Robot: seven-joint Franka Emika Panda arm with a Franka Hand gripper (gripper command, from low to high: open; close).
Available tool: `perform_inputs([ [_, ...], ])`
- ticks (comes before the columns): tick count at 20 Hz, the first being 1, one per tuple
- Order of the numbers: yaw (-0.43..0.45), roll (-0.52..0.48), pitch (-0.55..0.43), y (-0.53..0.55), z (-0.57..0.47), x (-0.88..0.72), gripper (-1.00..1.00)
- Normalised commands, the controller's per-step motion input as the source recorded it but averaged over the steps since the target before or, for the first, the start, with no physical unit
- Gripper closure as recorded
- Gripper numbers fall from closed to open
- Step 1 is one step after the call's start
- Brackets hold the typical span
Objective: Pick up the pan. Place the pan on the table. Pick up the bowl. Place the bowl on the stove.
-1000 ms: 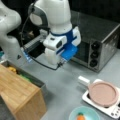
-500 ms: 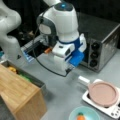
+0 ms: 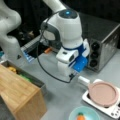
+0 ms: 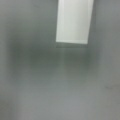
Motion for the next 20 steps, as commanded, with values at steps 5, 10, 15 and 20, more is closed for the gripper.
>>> perform_inputs([
  [5,-0.137,0.065,0.146,-0.09,-0.12,0.29,-1.00],
  [10,-0.122,0.033,0.103,-0.05,-0.08,0.35,-1.00],
  [15,-0.113,-0.002,0.049,-0.02,0.01,0.28,-1.00],
  [20,-0.105,-0.043,0.031,0.00,-0.05,0.22,-1.00],
])
